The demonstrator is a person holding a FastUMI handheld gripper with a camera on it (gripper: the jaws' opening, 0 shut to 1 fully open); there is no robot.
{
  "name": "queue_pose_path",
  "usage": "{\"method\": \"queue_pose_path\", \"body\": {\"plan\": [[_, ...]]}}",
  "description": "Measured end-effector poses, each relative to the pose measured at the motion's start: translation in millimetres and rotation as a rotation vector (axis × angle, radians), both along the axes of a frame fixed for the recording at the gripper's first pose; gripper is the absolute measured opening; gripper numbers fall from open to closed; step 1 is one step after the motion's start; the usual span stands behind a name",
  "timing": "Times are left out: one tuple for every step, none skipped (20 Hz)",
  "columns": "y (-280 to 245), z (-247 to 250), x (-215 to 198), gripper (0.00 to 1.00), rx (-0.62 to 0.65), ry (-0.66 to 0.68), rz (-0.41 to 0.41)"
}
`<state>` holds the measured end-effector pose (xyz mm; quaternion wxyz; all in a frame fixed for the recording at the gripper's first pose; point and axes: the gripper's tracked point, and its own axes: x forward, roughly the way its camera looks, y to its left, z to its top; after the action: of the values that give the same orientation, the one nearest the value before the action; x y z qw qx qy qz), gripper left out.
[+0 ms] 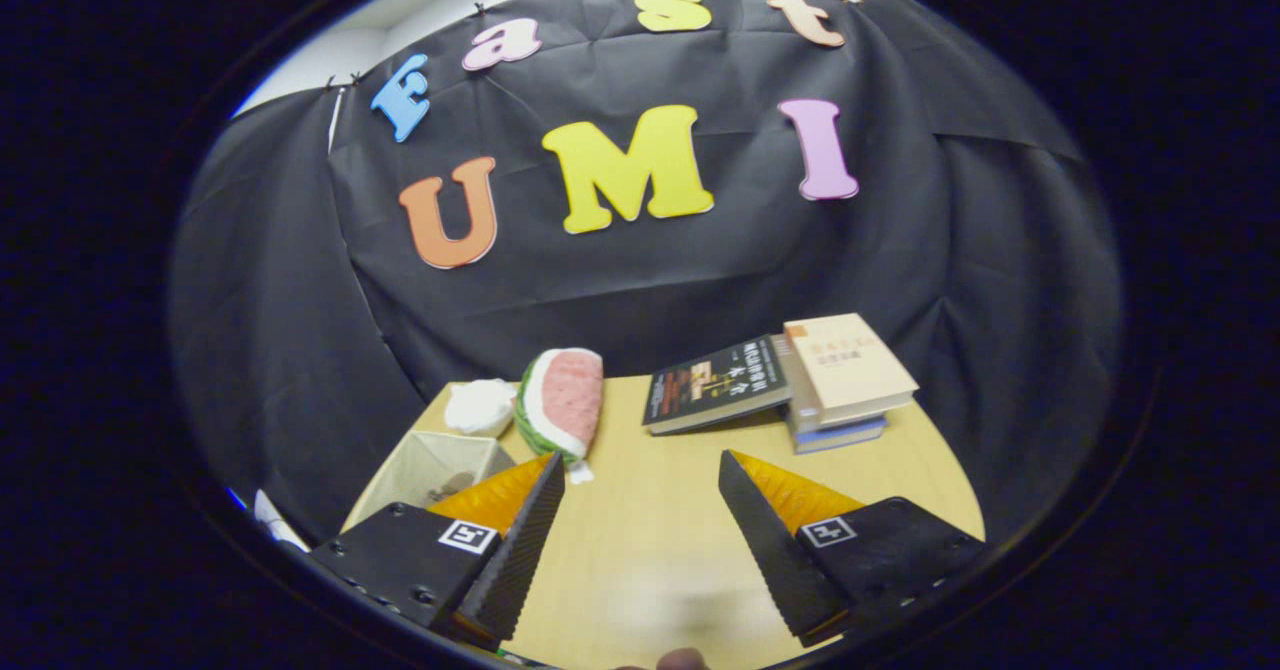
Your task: Open the storage box then place both shoes into the box .Put the left shoe in first, then the right shoe, with the right side of both shoes facing outward in a uniform manner.
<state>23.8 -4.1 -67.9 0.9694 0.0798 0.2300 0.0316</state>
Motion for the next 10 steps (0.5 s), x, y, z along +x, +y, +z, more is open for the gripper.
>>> {"method": "queue_pose_path", "body": {"plan": [[-23,-8,0,0.94,-0.024,0.006,-0.011],[-45,-20,-1,0.96,-0.041,0.017,-0.015],[-64,-33,-2,0.96,-0.052,0.039,-0.018],[-85,-48,-3,0.96,-0.073,0.067,-0.021],[-100,-63,-6,0.96,-0.085,0.101,-0.022],[-115,-77,-12,0.96,-0.092,0.136,-0.022],[-127,-92,-16,0.96,-0.094,0.171,-0.023],[-134,-107,-19,0.96,-0.100,0.209,-0.024],[-143,-120,-22,0.96,-0.106,0.244,-0.024],[-150,-131,-25,0.96,-0.112,0.271,-0.020]]}}
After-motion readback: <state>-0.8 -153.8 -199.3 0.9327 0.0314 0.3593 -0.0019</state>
